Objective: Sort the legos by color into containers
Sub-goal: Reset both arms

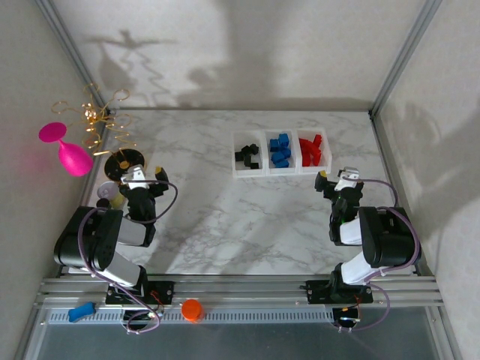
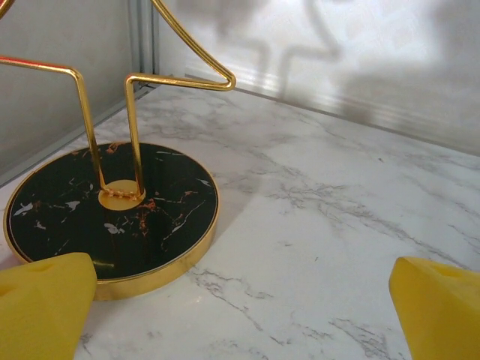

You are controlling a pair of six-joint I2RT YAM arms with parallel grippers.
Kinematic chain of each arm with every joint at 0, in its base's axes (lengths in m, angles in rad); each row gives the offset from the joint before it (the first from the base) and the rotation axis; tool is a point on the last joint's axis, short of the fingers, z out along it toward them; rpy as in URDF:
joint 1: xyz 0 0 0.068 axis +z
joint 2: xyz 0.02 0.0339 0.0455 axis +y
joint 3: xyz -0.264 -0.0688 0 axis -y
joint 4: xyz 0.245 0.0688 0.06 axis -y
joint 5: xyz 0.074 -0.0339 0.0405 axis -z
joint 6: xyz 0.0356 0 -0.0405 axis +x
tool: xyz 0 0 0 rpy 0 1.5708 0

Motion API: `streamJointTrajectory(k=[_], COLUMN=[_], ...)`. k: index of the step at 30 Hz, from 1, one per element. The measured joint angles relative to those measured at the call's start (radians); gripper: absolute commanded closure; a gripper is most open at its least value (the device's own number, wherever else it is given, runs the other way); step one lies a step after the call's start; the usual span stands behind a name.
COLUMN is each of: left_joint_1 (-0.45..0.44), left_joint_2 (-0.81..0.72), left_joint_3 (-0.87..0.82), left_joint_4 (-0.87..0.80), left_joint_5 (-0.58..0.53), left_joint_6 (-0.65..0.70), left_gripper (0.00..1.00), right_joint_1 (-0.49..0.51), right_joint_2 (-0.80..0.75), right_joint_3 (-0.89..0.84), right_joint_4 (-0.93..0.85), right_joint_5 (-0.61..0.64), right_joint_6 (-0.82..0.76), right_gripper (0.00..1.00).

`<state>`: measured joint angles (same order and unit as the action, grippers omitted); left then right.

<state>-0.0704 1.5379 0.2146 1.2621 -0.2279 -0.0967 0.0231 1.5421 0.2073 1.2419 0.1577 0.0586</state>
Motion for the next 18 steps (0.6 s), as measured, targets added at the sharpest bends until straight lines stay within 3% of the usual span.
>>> streamJointTrajectory(k=[18], left_joint_1=[0.0], left_joint_2=[0.0], left_joint_3=[0.0], left_joint_4=[0.003], left_joint_5=[0.001], left_joint_6=[0.005], left_gripper=[0.0], right_joint_1=[0.001], right_joint_2=[0.0], right_joint_3=[0.0], right_joint_4=[0.004], right_joint_5=[-0.021], right_joint_6=[-0.011], right_gripper=[0.01])
